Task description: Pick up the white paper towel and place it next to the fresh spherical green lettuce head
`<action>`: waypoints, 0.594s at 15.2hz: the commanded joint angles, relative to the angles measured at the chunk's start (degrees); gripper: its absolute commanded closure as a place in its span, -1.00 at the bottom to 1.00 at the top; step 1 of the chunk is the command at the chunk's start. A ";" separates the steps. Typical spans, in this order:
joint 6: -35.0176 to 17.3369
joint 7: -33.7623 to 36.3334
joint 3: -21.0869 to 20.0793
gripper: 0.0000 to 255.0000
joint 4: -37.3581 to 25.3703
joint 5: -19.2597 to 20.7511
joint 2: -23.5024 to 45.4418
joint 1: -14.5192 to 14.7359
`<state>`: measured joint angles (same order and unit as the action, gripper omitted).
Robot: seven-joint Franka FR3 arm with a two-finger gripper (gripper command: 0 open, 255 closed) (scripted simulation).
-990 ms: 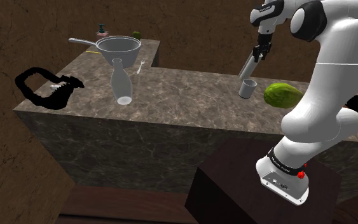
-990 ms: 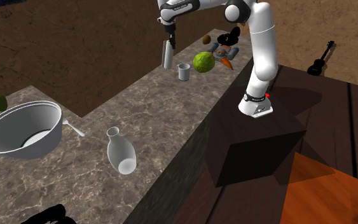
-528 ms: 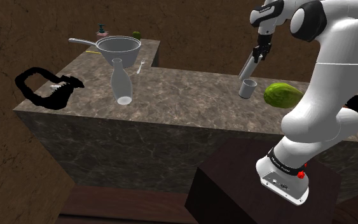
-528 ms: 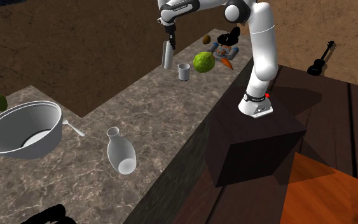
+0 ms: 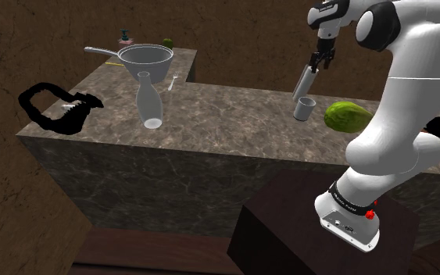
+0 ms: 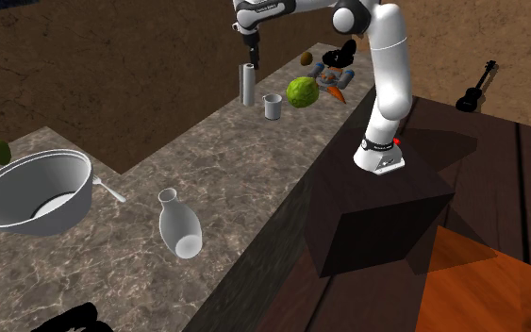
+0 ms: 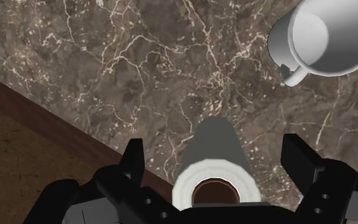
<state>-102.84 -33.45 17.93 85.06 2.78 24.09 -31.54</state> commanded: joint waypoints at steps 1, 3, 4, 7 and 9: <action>3.15 0.04 -0.01 -1.00 -2.60 0.09 -0.50 0.21; 4.73 0.00 -0.03 -1.00 -4.30 0.05 -0.37 0.22; 4.72 0.00 -0.03 -1.00 -4.28 0.05 -0.38 0.22; 4.73 0.00 -0.03 -1.00 -4.30 0.05 -0.37 0.22; 4.73 0.00 -0.03 -1.00 -4.30 0.05 -0.37 0.22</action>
<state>-98.13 -33.46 17.90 80.77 2.83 23.72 -31.32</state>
